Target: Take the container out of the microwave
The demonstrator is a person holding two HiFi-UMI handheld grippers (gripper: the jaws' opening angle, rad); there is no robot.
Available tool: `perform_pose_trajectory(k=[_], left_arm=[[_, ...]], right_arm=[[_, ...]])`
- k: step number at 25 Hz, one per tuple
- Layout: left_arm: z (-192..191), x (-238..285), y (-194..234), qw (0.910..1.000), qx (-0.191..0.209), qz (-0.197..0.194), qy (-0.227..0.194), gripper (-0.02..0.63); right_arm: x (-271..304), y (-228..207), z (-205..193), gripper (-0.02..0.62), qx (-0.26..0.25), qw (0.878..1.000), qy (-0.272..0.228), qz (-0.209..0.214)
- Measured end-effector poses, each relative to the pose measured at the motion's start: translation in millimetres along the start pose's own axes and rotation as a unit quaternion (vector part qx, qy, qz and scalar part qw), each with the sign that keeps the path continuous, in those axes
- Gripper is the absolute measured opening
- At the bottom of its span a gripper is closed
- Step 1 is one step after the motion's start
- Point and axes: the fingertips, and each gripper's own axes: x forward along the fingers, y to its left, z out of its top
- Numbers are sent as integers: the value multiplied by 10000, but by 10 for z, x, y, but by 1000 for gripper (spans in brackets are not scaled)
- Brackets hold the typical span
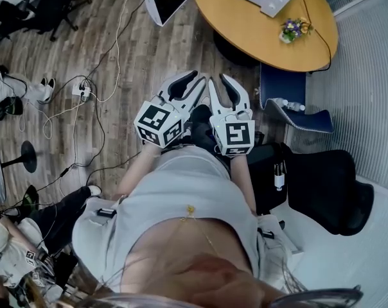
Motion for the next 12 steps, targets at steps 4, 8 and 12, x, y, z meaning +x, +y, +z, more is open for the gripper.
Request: perform_pose_trajectory(k=[4,8,12], left_arm=[[104,93,149,10000,-15,32,-26,103],[135,221,274,9999,-77,71,-18,101],[156,373,409,9999,-123,114,11,103]], right_arm=[[174,-63,48,101,7,10000,15,18],[328,-135,44,101,42,9999,76,80],[505,-229,33,101,91,9998,133,129]])
